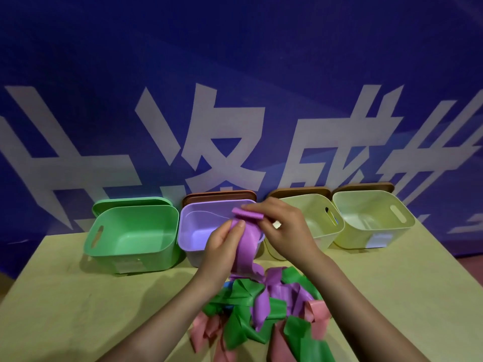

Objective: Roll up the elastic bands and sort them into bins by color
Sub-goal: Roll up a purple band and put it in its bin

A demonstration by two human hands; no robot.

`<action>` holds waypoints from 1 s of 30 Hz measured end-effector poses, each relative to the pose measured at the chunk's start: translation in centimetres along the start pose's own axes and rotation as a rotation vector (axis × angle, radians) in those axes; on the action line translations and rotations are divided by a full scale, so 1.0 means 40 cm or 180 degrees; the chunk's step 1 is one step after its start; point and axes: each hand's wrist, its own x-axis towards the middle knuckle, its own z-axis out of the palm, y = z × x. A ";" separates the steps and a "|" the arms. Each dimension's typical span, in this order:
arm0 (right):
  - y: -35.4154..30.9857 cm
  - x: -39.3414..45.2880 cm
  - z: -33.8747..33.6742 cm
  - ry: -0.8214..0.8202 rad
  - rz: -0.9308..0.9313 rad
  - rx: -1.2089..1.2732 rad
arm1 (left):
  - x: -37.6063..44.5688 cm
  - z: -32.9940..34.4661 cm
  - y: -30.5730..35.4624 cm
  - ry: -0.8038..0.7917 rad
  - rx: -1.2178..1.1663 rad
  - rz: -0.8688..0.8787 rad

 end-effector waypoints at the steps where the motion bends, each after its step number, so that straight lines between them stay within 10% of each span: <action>1: 0.008 -0.004 -0.002 -0.0148 -0.0120 -0.0166 | 0.000 0.001 -0.001 -0.0005 -0.0048 -0.0034; 19: 0.009 -0.038 -0.022 -0.0876 -0.0238 -0.0233 | -0.006 -0.013 -0.009 0.0189 -0.0184 -0.0347; 30: -0.022 -0.059 0.018 -0.0405 0.1350 0.1434 | -0.003 -0.006 -0.023 0.0198 -0.0061 -0.0202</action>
